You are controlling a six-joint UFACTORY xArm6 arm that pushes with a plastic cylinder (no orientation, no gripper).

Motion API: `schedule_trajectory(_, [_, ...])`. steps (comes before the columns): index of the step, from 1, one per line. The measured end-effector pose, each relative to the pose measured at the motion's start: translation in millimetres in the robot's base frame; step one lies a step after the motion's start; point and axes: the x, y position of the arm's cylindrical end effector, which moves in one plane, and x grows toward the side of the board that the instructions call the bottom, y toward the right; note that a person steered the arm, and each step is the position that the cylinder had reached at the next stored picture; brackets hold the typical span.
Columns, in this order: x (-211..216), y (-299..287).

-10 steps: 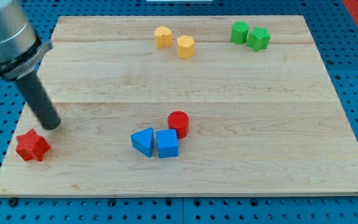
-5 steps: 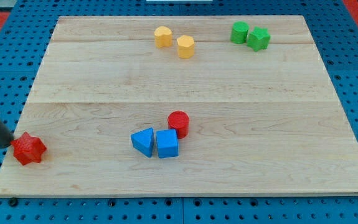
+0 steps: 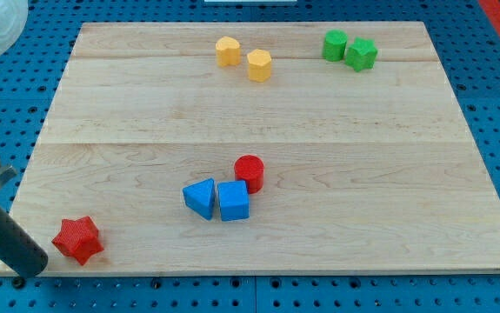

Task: Move the red star into the blue triangle

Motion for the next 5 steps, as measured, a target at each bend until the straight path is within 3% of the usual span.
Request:
schedule_trajectory(1, [-24,52])
schedule_trajectory(2, [-87,102])
schedule_trajectory(3, [-75,74])
schedule_trajectory(4, [-130,32])
schedule_trajectory(5, [-136,94])
